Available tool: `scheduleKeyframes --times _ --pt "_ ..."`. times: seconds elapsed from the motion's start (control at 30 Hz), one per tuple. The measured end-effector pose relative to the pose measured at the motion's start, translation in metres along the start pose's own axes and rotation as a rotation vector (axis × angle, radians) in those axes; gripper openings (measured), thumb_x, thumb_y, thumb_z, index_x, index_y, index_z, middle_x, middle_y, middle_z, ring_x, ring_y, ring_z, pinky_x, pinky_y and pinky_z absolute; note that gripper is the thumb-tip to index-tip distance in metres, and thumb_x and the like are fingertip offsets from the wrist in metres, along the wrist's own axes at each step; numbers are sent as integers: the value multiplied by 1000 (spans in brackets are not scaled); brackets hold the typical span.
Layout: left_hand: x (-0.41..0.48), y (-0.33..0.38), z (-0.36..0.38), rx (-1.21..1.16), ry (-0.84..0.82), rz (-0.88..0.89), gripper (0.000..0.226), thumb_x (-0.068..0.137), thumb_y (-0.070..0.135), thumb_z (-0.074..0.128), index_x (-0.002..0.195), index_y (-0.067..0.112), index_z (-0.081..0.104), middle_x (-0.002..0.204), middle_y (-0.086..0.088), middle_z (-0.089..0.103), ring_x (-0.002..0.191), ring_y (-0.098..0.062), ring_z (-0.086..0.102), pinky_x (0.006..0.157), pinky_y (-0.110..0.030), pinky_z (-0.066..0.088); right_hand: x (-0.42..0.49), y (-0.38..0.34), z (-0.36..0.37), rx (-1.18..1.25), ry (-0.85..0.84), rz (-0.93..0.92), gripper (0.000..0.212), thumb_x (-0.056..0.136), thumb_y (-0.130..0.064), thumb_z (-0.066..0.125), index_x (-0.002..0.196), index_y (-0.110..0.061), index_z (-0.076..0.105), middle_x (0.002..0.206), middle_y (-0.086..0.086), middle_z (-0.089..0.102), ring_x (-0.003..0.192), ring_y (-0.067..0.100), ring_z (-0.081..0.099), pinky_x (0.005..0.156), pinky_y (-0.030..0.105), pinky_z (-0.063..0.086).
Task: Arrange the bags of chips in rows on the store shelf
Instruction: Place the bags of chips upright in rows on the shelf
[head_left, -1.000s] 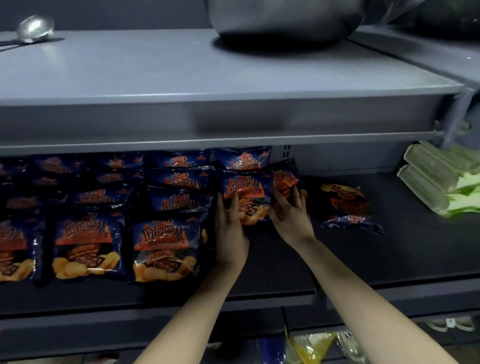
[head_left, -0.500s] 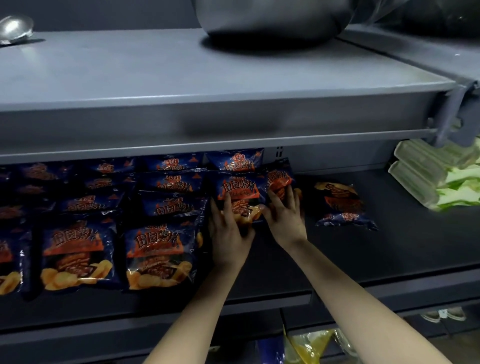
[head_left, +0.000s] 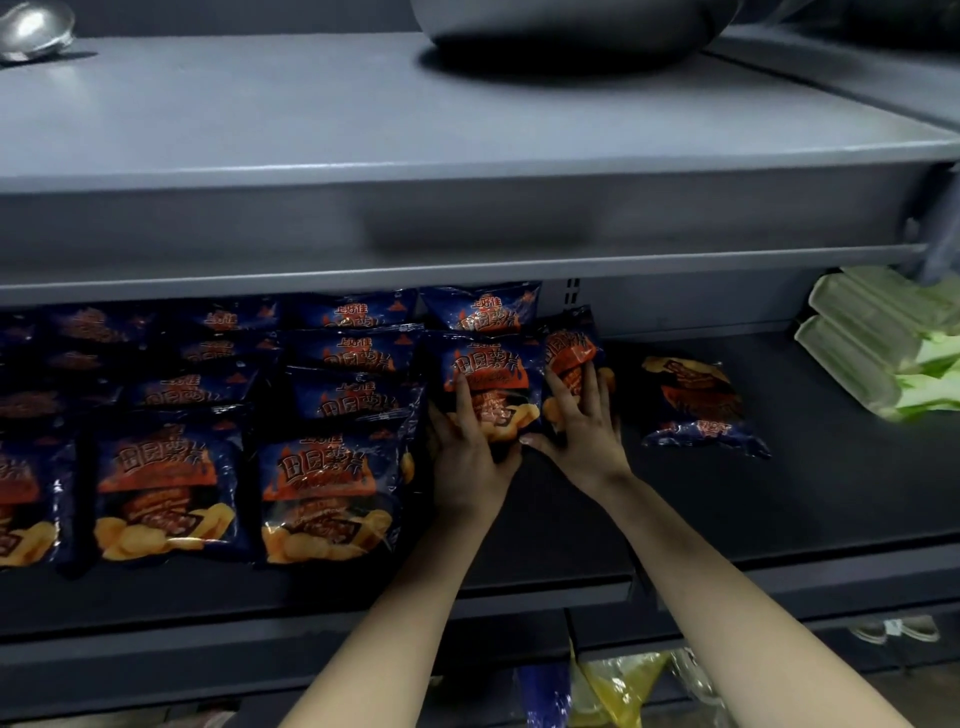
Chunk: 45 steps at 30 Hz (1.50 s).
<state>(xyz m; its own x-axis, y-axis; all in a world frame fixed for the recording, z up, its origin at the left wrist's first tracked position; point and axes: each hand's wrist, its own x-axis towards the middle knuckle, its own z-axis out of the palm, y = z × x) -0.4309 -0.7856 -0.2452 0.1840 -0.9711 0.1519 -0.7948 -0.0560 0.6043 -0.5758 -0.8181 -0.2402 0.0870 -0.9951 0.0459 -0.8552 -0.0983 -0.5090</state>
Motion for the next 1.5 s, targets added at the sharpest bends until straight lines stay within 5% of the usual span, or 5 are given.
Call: scheduleKeyframes --times 0.57,0.8,1.2,1.33,1.5 --pt "-3 4 -1 70 12 9 106 83 47 61 137 28 -29 153 -24 -10 141 -42 7 114 -46 14 -18 17 -20 -66 -64 47 94 81 -63 54 142 -46 -16 155 4 -25 145 32 -1 107 56 26" --pt "-3 4 1 102 48 27 104 84 45 61 139 25 -25 153 -26 -7 140 -43 8 114 -47 12 -25 45 -37 -142 -37 121 87 84 -69 40 146 -40 -13 154 14 20 136 36 28 113 53 10" --pt "-20 65 15 -86 140 502 75 89 33 53 148 8 13 156 -14 10 144 -23 11 111 -27 23 -49 49 -56 106 8 57 82 90 -54 45 149 -32 -7 158 7 6 145 30 0 117 43 7" --pt "-7 108 32 -332 -53 227 82 89 30 59 149 8 7 157 -13 6 145 -21 6 111 -21 13 -32 57 -71 156 36 89 79 94 -48 43 149 -24 -8 158 8 11 145 27 4 118 43 11" --pt "16 130 41 -618 -168 -284 73 91 25 57 146 3 15 144 -19 38 129 -32 41 100 -34 37 -7 67 -79 308 -61 238 72 96 -47 39 151 -18 3 156 9 20 144 27 12 113 38 19"
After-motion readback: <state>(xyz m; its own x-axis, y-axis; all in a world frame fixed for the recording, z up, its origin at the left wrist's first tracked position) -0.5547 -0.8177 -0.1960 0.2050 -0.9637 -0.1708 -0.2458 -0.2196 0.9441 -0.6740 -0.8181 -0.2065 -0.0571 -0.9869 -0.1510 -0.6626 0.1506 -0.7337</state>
